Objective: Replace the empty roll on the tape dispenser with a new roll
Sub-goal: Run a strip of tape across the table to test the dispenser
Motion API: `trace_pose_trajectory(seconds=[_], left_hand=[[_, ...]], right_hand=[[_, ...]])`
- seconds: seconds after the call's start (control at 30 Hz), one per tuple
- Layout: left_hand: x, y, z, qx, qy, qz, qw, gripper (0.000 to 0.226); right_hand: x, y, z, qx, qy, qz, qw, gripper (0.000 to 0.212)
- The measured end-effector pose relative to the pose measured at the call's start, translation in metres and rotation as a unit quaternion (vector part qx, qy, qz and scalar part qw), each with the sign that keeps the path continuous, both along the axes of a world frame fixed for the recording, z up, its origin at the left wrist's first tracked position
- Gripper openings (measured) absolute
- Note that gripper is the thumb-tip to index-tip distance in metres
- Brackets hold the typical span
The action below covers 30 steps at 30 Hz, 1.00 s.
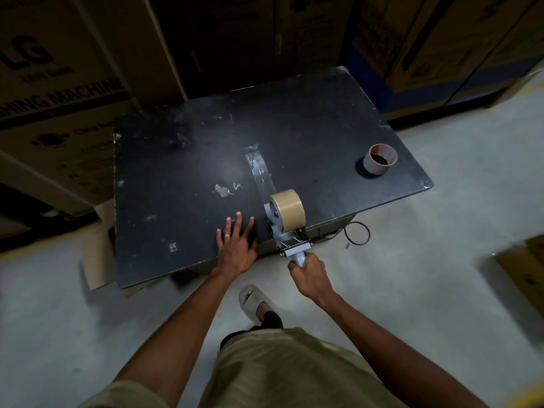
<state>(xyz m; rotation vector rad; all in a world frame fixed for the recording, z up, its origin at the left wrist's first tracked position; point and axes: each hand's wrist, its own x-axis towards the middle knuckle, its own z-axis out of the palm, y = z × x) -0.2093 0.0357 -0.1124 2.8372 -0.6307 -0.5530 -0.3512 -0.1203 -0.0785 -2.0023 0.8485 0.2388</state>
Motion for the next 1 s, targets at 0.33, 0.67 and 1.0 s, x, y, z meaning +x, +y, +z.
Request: trace_pose_trajectory(seconds=[0.33, 0.67, 1.0], left_hand=[[-0.001, 0.003, 0.002, 0.006, 0.008, -0.02, 1.0, 0.068], [-0.001, 0.003, 0.0, 0.012, 0.007, -0.024, 1.0, 0.071], [-0.001, 0.002, -0.001, 0.011, 0.0, -0.029, 1.0, 0.068]], right_hand=[[-0.014, 0.004, 0.005, -0.017, -0.016, 0.02, 1.0, 0.014], [-0.04, 0.003, 0.007, 0.0, -0.013, 0.035, 0.999, 0.008], [-0.044, 0.003, 0.014, 0.006, -0.006, 0.036, 0.999, 0.015]])
